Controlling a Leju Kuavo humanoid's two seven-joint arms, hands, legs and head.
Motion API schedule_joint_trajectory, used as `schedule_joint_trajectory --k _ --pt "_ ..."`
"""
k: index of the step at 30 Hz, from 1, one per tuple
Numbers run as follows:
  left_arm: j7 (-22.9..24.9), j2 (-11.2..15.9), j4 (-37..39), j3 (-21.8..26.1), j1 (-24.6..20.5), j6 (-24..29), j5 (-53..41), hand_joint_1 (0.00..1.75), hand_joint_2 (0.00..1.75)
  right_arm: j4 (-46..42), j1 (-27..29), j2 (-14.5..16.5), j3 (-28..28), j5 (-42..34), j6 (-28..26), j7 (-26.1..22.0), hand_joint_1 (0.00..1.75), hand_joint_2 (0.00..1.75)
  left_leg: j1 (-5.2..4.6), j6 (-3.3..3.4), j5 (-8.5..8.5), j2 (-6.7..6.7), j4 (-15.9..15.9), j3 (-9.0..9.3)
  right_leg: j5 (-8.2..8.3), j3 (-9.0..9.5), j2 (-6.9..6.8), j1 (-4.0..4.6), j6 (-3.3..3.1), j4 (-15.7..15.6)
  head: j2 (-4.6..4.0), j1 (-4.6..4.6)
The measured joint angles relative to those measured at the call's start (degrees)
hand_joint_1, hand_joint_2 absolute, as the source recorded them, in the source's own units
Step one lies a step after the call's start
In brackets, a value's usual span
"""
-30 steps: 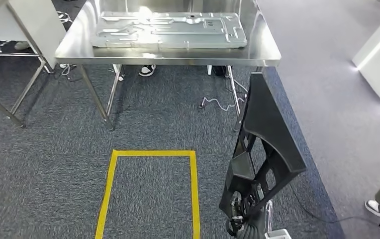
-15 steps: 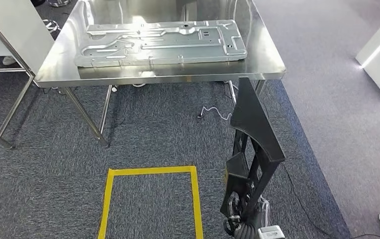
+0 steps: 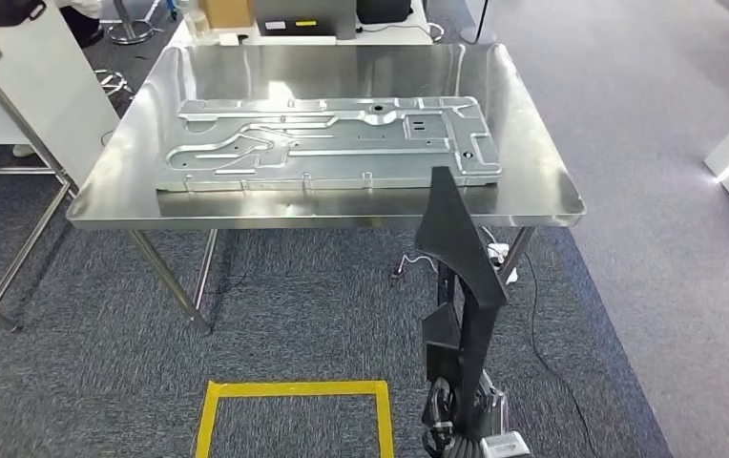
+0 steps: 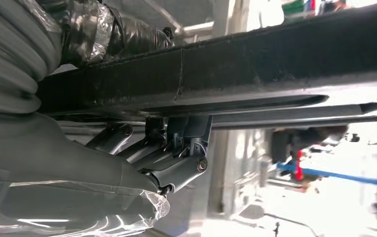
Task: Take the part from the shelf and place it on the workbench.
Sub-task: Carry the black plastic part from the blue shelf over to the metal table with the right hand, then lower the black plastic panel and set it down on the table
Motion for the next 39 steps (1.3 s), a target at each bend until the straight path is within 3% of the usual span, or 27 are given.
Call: schedule_joint_trajectory --k 2,4,5,7,8,9,10,12,13,14,16,18,20,22,23,24,25,27,28,29,31,34,35,37,38,39 --pt "-0.1 -0.2 0.0 0.0 -1.3 0.0 0.0 0.00 1.75 -0.2 -0.4 -0.1 0.3 0.0 -0.8 0.4 1.75 1.75 0.21 -0.98 1.82 -0.03 4.7 -1.42 -1.66 1.06 0.20 0.30 -1.52 0.7 0.00 -0.04" --pt "-0.3 -0.3 0.0 0.1 -2.0 0.0 0.0 0.00 1.75 -0.2 -0.8 -0.1 0.6 -0.1 -1.2 0.6 1.75 1.75 0.27 -1.18 4.24 0.08 14.0 -6.34 -2.54 2.74 0.32 0.09 -2.59 -0.7 0.00 -0.06" --pt "-0.3 -0.3 0.0 0.1 -2.0 0.0 0.0 0.00 1.75 -0.1 -0.9 -0.1 0.7 -0.1 -1.3 0.8 1.75 1.75 0.24 -1.11 3.28 0.19 18.0 -9.12 -2.87 3.46 0.53 -0.09 -2.94 -1.3 0.00 -0.07" --pt "-0.4 -0.2 0.0 0.2 -1.6 -0.1 -0.1 0.00 1.75 0.2 -1.0 -0.2 0.8 0.2 -1.8 1.2 1.75 1.75 0.04 -1.17 -1.98 0.31 21.7 -13.80 -3.70 4.48 1.24 -0.09 -3.27 -1.8 0.01 -0.11" --pt "-0.3 -0.2 0.0 0.3 -1.2 -0.2 -0.3 0.00 1.75 0.4 -1.2 -0.2 0.8 0.5 -2.2 1.4 1.75 1.75 -0.02 -1.20 -4.31 0.34 21.7 -15.50 -4.15 4.93 1.56 -0.08 -3.22 -1.8 0.00 -0.09" --pt "-0.2 -0.1 0.0 0.3 -1.0 -0.2 -0.5 0.00 1.75 0.6 -1.4 -0.3 0.8 0.9 -2.7 1.5 1.75 1.75 -0.06 -1.18 -4.99 0.37 20.8 -16.77 -4.58 5.36 1.76 -0.07 -3.09 -1.7 0.00 -0.09" --pt "-0.2 -0.1 0.0 0.3 -0.8 -0.3 -0.7 0.00 1.75 0.7 -1.7 -0.3 0.9 2.0 -3.7 1.9 1.75 1.75 -0.06 -1.13 -3.49 0.42 18.8 -17.54 -4.99 5.77 1.88 -0.10 -2.89 -1.6 0.00 -0.09" --pt "-0.2 0.1 0.0 0.3 -0.7 -0.7 -1.2 0.00 1.75 1.0 -2.8 -0.7 1.4 5.4 -6.9 3.4 1.75 1.75 -0.10 -0.93 2.89 0.61 13.1 -17.99 -5.81 6.41 1.89 -0.17 -2.24 -1.0 0.00 -0.09" --pt "-0.3 0.2 0.0 0.3 -0.7 -0.9 -1.6 0.00 1.75 1.2 -3.7 -1.1 2.0 7.9 -9.1 4.6 1.75 1.75 -0.20 -0.68 4.36 0.85 11.2 -18.24 -6.21 6.47 1.89 -0.16 -1.81 -0.6 0.00 -0.09" --pt "-0.4 0.2 0.0 0.2 -0.8 -1.2 -1.9 0.00 1.75 1.2 -4.7 -1.5 2.6 10.3 -11.1 6.0 1.75 1.75 -0.33 -0.33 4.97 1.06 10.3 -18.55 -6.64 6.39 1.88 -0.10 -1.33 -0.2 0.00 -0.09" --pt "-0.6 0.3 0.0 0.0 -0.8 -1.7 -2.5 0.00 1.75 1.4 -7.0 -2.7 4.5 14.4 -14.2 9.0 1.75 1.75 -0.59 0.68 4.63 1.37 10.6 -19.12 -7.33 6.23 1.87 0.05 -0.47 0.1 0.00 -0.10" --pt "-0.7 0.4 0.0 -0.4 -0.8 -2.0 -3.1 0.00 1.75 1.7 -9.7 -3.9 6.6 17.5 -16.0 11.9 1.75 1.75 -0.50 1.69 6.48 1.39 10.3 -18.93 -8.13 6.15 1.71 -0.06 0.17 0.9 0.00 -0.09" --pt "-0.7 0.5 0.0 -0.7 -1.0 -2.3 -3.5 0.00 1.75 2.2 -12.2 -5.1 8.5 20.0 -17.2 14.1 1.75 1.75 -0.41 2.28 7.06 1.42 10.1 -18.73 -10.69 4.36 1.41 -0.26 0.66 4.9 0.00 -0.09" --pt "-0.7 0.6 0.0 -0.9 -1.1 -2.4 -3.8 0.00 1.75 2.9 -14.1 -5.8 9.7 21.4 -17.9 15.3 1.75 1.75 -0.62 2.50 6.92 1.39 10.1 -18.68 -14.00 0.48 1.19 -0.32 0.99 12.3 0.00 -0.09" --pt "-0.7 0.7 0.0 -0.9 -1.0 -2.4 -3.8 0.00 1.75 3.3 -14.7 -6.2 10.1 21.7 -18.0 15.5 1.75 1.75 -0.74 2.57 6.73 1.34 10.1 -18.61 -14.57 -1.30 1.17 -0.32 1.03 15.1 0.00 -0.09" --pt "-0.6 0.7 0.0 -1.0 -1.0 -2.4 -3.9 0.00 1.75 3.6 -15.1 -6.5 10.4 21.9 -18.2 15.6 1.75 1.75 -0.86 2.60 6.45 1.22 10.1 -18.39 -13.92 -2.31 1.16 -0.30 0.93 16.1 0.00 -0.09" --pt "-0.6 0.8 0.0 -1.0 -0.9 -2.4 -4.0 0.00 1.75 3.9 -15.4 -6.7 10.7 22.4 -18.3 15.9 1.75 1.75 -0.96 2.58 6.10 1.06 10.1 -18.04 -12.10 -2.28 1.16 -0.27 0.71 14.8 0.00 -0.09" --pt "-0.5 0.8 0.0 -1.3 -0.8 -2.5 -4.3 0.00 1.75 4.5 -16.3 -7.3 11.1 25.2 -18.9 17.6 1.75 1.75 -1.08 2.41 5.24 0.76 10.0 -17.08 -7.07 -0.13 1.22 -0.01 -0.15 8.1 0.00 -0.09" --pt "-0.5 0.8 0.0 -1.5 -0.8 -2.6 -4.6 0.00 1.75 4.9 -17.1 -7.8 11.2 27.6 -19.2 19.1 1.75 1.75 -1.21 2.22 4.83 0.66 10.0 -16.74 -5.41 1.02 1.24 0.25 -0.64 5.1 0.00 -0.09" --pt "-0.5 0.8 0.0 -1.7 -0.9 -2.8 -5.0 0.00 1.75 5.4 -18.2 -8.3 11.2 30.4 -19.4 20.9 1.75 1.75 -1.22 2.00 4.55 0.64 9.8 -16.57 -4.77 1.85 1.25 0.51 -1.10 3.1 0.00 -0.07" --pt "-0.5 0.9 0.0 -2.3 -1.1 -3.2 -6.0 0.00 1.75 6.8 -21.2 -9.6 10.9 36.7 -19.1 25.3 1.75 1.75 -1.26 1.46 4.35 0.75 9.3 -16.44 -5.31 2.44 1.27 0.86 -1.68 1.8 0.00 -0.02" --pt "-0.6 1.2 0.0 -3.3 -1.5 -3.9 -7.3 0.00 1.75 9.7 -27.0 -11.9 9.4 44.7 -18.1 30.7 1.75 1.75 -1.38 0.79 3.52 1.04 9.7 -16.08 -5.70 4.09 1.26 0.24 -2.19 -0.3 0.00 -0.03" --pt "-0.7 1.3 0.0 -3.6 -1.6 -4.1 -7.6 0.00 1.75 11.0 -28.9 -12.6 8.8 46.6 -17.7 31.9 1.75 1.75 -1.41 0.65 2.56 1.04 11.9 -17.11 -5.77 4.83 1.16 0.04 -2.41 -0.9 0.00 -0.04" --pt "-0.9 1.5 0.0 -4.0 -1.7 -4.4 -8.1 0.00 1.75 13.6 -32.3 -13.9 7.8 50.1 -17.2 34.0 1.75 1.75 -1.32 0.44 0.17 0.99 19.6 -21.93 -6.15 5.66 0.97 0.11 -2.82 -1.3 -0.01 -0.08" --pt "-1.0 1.6 0.0 -4.2 -1.6 -4.5 -8.3 0.00 1.75 14.8 -33.5 -14.4 7.5 51.9 -17.0 35.0 1.75 1.75 -1.32 0.33 -0.37 0.99 23.1 -24.60 -6.42 5.88 0.97 0.16 -2.89 -1.3 -0.01 -0.08" --pt "-1.0 1.7 0.0 -4.5 -1.5 -4.7 -8.4 0.00 1.75 15.9 -34.5 -14.9 7.2 53.6 -16.9 35.8 1.75 1.75 -1.32 0.25 0.30 1.00 25.0 -26.59 -6.76 6.17 0.99 0.20 -2.91 -1.1 -0.01 -0.08"
